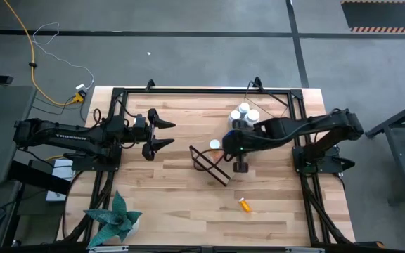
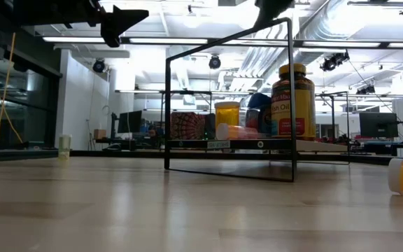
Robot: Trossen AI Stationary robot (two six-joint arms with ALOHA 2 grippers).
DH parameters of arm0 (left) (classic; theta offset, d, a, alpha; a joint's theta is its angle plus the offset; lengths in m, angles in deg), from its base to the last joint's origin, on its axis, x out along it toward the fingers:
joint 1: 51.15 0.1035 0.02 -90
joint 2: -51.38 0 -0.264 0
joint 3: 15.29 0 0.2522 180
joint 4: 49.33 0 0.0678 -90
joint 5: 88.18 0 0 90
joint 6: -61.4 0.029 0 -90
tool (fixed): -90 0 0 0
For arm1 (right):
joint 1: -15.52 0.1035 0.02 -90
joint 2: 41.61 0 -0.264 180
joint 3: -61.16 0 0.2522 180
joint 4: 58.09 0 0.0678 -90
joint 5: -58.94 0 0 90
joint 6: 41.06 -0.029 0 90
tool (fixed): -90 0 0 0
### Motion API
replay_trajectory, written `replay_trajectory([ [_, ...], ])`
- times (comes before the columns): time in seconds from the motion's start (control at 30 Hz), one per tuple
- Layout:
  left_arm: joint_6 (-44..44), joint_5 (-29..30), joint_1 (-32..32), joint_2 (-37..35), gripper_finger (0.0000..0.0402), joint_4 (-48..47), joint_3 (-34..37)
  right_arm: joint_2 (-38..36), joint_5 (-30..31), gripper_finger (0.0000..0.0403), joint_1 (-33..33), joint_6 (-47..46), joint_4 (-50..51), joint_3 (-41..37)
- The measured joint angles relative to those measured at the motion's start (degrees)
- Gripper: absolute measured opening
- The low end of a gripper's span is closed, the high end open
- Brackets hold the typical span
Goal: Pick and place medicine bottles onto shelf by color
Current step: Move the red pill bottle to the bottom center of the shelf
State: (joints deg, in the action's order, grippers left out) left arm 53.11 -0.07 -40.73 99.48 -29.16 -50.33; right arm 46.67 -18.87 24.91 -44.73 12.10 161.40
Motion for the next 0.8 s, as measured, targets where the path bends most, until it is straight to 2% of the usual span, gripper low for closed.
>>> replay_trajectory([
  [0.1,-0.02,0.00,0.00,0.00,0.0282,0.00,0.00,0.40,-0.53,0.0000,-1.43,1.09,-3.30,0.02],
  [0.27,-0.01,0.04,0.00,0.00,0.0282,-0.02,0.00,2.35,-5.08,0.0019,-4.63,0.98,-3.67,0.02],
  [0.4,0.00,0.17,0.00,0.00,0.0282,-0.02,0.00,4.96,-7.42,0.0067,-6.71,2.95,-3.49,0.02],
  [0.6,-0.02,0.17,0.00,0.00,0.0282,-0.01,0.00,8.95,-7.74,0.0149,-7.91,12.98,-0.93,0.02],
  [0.8,0.39,0.20,0.00,0.00,0.0282,0.00,0.00,11.52,-7.71,0.0181,-7.55,20.74,1.66,0.02],
])
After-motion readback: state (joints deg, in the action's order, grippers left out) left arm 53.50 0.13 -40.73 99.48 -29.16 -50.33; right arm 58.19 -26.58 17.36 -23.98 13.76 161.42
